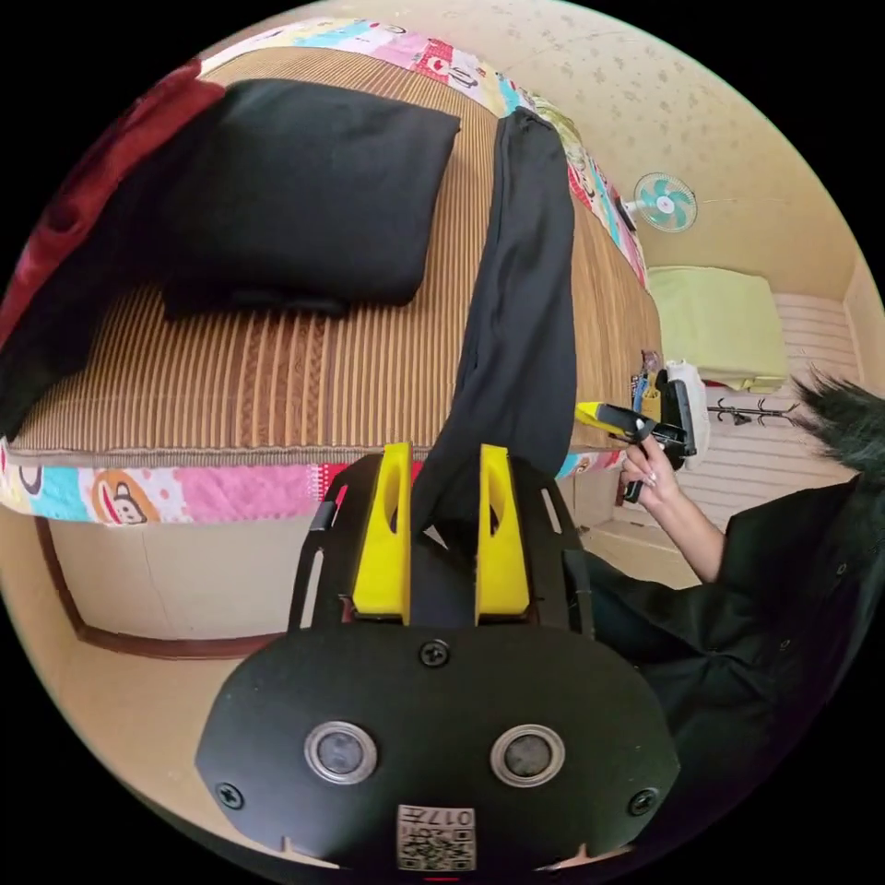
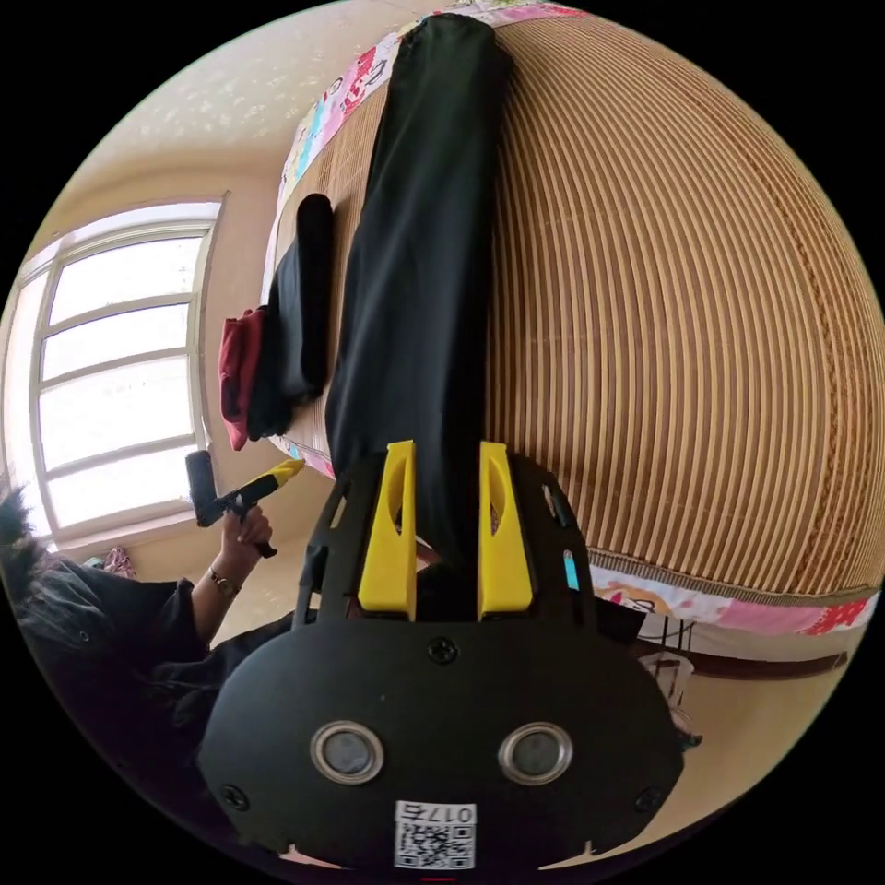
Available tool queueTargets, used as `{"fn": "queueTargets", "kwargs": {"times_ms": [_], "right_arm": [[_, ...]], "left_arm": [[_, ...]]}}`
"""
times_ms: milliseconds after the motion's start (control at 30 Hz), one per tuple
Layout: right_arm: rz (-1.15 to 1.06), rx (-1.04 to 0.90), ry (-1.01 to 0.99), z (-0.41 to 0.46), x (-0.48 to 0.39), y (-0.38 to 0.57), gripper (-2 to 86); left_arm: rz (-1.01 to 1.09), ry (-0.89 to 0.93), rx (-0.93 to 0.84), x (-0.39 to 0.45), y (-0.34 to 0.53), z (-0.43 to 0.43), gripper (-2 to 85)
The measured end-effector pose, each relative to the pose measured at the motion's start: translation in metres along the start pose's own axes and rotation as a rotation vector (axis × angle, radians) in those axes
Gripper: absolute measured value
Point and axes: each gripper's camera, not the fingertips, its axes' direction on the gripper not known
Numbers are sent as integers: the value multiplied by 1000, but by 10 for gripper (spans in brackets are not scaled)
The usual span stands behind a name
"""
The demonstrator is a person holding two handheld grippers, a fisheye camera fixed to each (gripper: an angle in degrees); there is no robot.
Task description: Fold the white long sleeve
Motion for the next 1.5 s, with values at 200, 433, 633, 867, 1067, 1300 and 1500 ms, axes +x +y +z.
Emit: {"fn": "queueTargets", "kwargs": {"times_ms": [200, 433, 633, 867, 1067, 1300, 1500], "right_arm": [[-146, -146, 22, -12, 14, 16, 38], [-174, -394, 138, -49, 56, 59, 50], [-26, -37, -129, -122, 127, 20, 97], [-25, -154, -445, -88, 167, -64, 93], [-129, -148, -494, -102, 129, -43, 29], [-460, 79, -592, -242, 15, 67, 4], [-883, 292, -603, -386, -115, 126, 2]], "left_arm": [[219, -126, -285, 50, -6, 106, 20], [184, -3, -517, 89, 83, 166, 11], [60, 201, -155, 66, 2, 131, 115], [102, 324, -306, 69, -104, 203, 96], [96, 453, -332, 74, -88, 200, 43], [483, 626, -129, 184, -12, 48, 41], [872, 683, 147, 320, 30, -115, 40]]}}
